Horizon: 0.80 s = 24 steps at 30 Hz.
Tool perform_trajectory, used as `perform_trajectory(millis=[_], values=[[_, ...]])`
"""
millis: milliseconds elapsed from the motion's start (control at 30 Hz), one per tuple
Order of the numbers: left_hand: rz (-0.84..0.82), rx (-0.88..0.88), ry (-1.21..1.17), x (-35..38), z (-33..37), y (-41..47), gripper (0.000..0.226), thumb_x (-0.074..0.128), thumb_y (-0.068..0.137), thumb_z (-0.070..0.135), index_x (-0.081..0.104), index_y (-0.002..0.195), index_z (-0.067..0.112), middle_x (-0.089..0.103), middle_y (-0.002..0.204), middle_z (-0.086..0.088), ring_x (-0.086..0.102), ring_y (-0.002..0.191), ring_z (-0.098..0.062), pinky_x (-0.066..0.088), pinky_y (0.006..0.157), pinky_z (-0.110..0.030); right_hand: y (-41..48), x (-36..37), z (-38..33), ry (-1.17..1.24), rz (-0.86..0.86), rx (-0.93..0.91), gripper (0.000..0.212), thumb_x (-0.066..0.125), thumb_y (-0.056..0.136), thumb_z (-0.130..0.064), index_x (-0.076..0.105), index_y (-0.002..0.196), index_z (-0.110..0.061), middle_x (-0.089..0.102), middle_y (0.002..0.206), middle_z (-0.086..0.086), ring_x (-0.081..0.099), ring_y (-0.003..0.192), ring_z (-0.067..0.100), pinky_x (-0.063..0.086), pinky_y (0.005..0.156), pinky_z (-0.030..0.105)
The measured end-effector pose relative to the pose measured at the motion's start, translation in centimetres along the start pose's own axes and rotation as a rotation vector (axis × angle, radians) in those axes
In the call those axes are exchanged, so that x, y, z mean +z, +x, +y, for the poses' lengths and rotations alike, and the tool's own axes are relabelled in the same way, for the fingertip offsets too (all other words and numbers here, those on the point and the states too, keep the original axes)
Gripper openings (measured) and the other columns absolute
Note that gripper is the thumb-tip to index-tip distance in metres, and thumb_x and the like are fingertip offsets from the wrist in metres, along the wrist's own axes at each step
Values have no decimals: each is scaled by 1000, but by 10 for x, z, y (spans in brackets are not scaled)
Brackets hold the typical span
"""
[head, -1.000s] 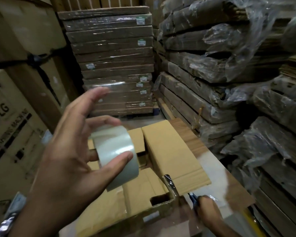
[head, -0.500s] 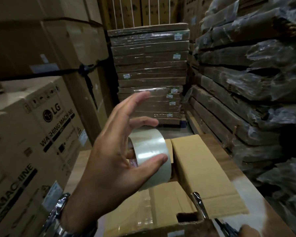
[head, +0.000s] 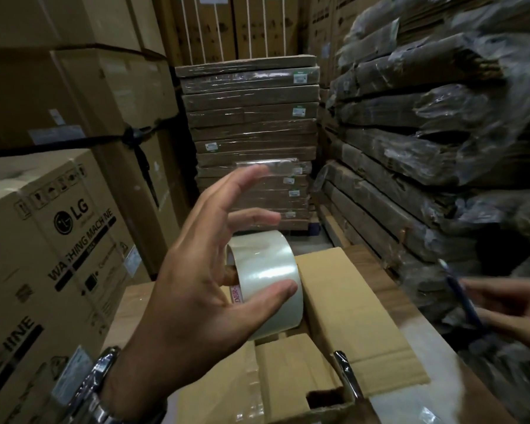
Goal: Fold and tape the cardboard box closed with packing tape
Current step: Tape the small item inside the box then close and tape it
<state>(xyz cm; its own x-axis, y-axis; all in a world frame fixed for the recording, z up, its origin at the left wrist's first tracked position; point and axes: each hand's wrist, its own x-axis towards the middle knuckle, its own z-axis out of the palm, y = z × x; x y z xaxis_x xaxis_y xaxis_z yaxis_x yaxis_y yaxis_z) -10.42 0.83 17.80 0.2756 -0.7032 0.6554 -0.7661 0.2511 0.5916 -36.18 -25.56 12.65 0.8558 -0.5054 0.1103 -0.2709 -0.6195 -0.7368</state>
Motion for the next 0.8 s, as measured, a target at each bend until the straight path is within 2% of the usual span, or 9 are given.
perform_trajectory(millis=[133,267,400,467,533,600,800], values=[[-30,26,15,3,5,1,90,75,69,33,30,147,30,46,140,2,53,125,-15,59,74,-23,31,-12,-89,-299,-228,-58,69,65,46,-87,55,111,-65,61,94,-13,63,78,9,52,61,20],[-44,71,39,1,9,2,90,77,71,29,29,147,29,44,142,1,54,124,-15,59,73,-22,48,-19,-133,-291,-382,-100,69,68,44,-84,57,109,-63,60,98,-14,63,77,14,56,62,30],[-46,105,15,0,12,2,89,78,72,23,30,147,25,38,147,4,55,123,-20,59,77,-27,62,-20,-147,-339,-491,-142,68,69,48,-83,63,109,-52,60,99,-12,63,81,16,56,70,39],[-42,124,33,-1,13,3,89,78,73,22,30,148,21,36,148,5,56,122,-20,58,81,-29,66,-19,-148,-340,-524,-131,68,67,46,-84,59,109,-60,59,98,-13,61,83,14,56,69,33],[-42,130,33,0,14,4,89,78,73,23,29,148,22,36,147,9,55,123,-18,59,78,-28,68,-17,-151,-347,-528,-136,67,67,44,-83,54,108,-67,58,98,-15,59,84,13,56,68,32],[-47,127,24,0,15,5,89,77,73,24,29,147,24,36,146,11,55,123,-16,60,76,-28,72,-18,-151,-351,-523,-158,65,69,46,-79,54,109,-66,58,98,-15,58,85,13,56,69,36],[-60,119,-32,3,17,7,91,80,71,18,30,147,24,35,148,10,54,124,-21,60,77,-32,74,-23,-151,-331,-519,-225,65,70,47,-80,58,108,-63,60,96,-15,59,82,15,53,65,33]])
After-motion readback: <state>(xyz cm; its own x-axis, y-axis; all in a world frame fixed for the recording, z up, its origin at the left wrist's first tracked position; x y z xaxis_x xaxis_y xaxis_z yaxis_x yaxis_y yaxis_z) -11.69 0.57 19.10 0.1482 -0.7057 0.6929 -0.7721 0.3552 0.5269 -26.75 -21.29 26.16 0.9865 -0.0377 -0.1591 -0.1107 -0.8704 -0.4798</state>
